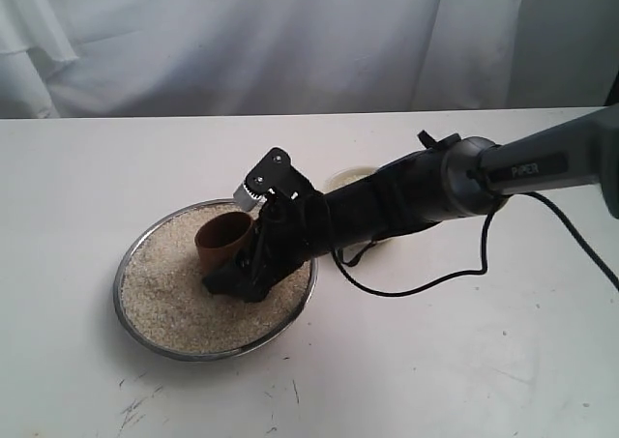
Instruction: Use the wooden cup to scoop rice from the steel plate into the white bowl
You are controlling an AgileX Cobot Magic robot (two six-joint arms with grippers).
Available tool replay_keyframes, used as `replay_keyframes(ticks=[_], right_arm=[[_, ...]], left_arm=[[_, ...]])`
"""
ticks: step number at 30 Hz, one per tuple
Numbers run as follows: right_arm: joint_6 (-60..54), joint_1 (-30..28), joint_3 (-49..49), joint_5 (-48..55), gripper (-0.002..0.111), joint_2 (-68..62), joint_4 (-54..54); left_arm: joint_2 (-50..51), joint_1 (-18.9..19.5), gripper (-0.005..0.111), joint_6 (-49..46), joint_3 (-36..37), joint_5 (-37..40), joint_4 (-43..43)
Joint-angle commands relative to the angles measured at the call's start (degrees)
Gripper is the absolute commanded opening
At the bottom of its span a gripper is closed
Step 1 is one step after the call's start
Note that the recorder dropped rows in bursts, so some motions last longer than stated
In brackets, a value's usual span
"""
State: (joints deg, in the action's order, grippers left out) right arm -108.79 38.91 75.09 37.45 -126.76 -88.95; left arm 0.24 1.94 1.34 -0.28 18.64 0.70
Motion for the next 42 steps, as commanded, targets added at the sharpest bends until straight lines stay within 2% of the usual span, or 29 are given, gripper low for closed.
replay_keyframes(ticks=[1, 4, 7, 13, 18, 27, 33, 37, 42], right_arm=[[-0.66, 1.82, -0.26, -4.12, 0.057, -0.01, -0.17], [-0.66, 2.63, -0.26, -4.7, 0.05, -0.01, -0.3], [-0.66, 2.79, -0.26, -4.7, 0.036, -0.01, -0.38], [-0.66, 2.58, -0.26, -5.57, 0.001, 1.38, -0.25], [-0.75, 2.58, -0.15, -8.91, 0.0, 5.15, 2.87], [9.91, 2.58, -0.15, -9.39, 0.0, 13.01, 27.61], [12.96, 4.26, 0.21, -14.11, 0.0, 14.75, 39.13], [18.28, 6.15, 0.21, -18.82, 0.0, 14.75, 52.37], [31.98, 7.8, 0.21, -22.78, 0.0, 14.75, 72.24]], left_arm=[[-0.24, -0.16, 0.0, 0.01, 0.28, -0.37, -0.03], [-0.24, -0.16, 0.0, 0.01, 0.28, -0.37, -0.03], [-0.24, -0.16, 0.0, 0.01, 0.28, -0.37, -0.03], [-0.24, -0.16, 0.0, 0.01, 0.28, -0.37, -0.03], [-0.24, -0.16, 0.0, 0.01, 0.28, -0.37, -0.03], [-0.24, -0.16, 0.0, 0.01, 0.28, -0.37, -0.03], [-0.24, -0.16, 0.0, 0.01, 0.28, -0.37, -0.03], [-0.24, -0.16, 0.0, 0.01, 0.28, -0.37, -0.03], [-0.24, -0.16, 0.0, 0.01, 0.28, -0.37, -0.03]])
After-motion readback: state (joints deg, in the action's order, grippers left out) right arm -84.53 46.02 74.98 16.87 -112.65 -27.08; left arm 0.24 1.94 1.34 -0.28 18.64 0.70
